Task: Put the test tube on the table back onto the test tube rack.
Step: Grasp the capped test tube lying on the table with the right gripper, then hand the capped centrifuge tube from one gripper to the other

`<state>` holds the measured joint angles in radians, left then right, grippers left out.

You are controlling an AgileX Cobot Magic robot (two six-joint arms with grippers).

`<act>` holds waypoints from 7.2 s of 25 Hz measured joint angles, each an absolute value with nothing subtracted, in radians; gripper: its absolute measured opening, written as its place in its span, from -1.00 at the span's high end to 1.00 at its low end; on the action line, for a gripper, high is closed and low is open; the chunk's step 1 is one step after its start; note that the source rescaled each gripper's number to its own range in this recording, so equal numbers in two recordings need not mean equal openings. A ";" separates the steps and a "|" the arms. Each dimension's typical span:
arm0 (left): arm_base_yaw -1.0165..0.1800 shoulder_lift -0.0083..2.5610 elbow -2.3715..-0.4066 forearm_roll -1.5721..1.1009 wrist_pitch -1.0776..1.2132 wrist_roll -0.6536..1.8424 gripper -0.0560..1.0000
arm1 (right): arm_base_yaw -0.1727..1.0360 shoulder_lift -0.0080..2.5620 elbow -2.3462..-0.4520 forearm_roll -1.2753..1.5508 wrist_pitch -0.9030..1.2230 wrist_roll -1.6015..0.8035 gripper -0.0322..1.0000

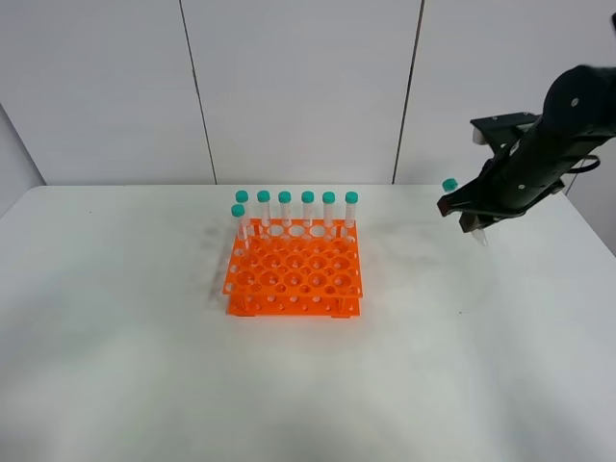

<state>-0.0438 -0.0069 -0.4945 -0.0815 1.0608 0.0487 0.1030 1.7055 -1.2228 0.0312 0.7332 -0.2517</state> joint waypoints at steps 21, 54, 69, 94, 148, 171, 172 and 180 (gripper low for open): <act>-0.044 -0.007 -0.494 -0.082 1.061 0.049 -1.00 | 0.309 1.352 -0.977 0.451 0.791 -0.700 0.87; -0.044 0.371 -0.727 -0.082 0.960 0.049 -1.00 | 0.382 1.450 -0.974 0.566 0.790 -0.861 0.87; -0.044 1.009 -0.782 -0.721 0.663 0.490 -1.00 | 0.382 1.450 -0.974 0.569 0.750 -0.883 0.87; -0.399 1.601 -0.897 -1.724 0.691 1.161 -1.00 | 0.382 1.450 -0.974 0.570 0.707 -0.883 0.87; -0.418 1.763 -1.098 -1.729 0.698 1.144 -1.00 | 0.382 1.450 -0.974 0.571 0.697 -0.867 0.87; -0.418 1.820 -1.100 -1.728 0.811 1.123 -0.19 | 0.382 1.450 -0.974 0.571 0.697 -0.864 0.87; -0.418 1.820 -1.100 -1.728 0.811 1.123 -0.05 | 0.382 1.450 -0.974 0.571 0.696 -0.864 0.87; -0.418 1.820 -1.100 -1.727 0.809 1.123 0.64 | 0.382 1.449 -0.974 0.571 0.696 -0.864 0.87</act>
<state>-0.4177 1.8204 -1.1005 -1.7274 0.8093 1.1226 0.3820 1.4491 -0.9740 0.5708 0.6958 -0.8637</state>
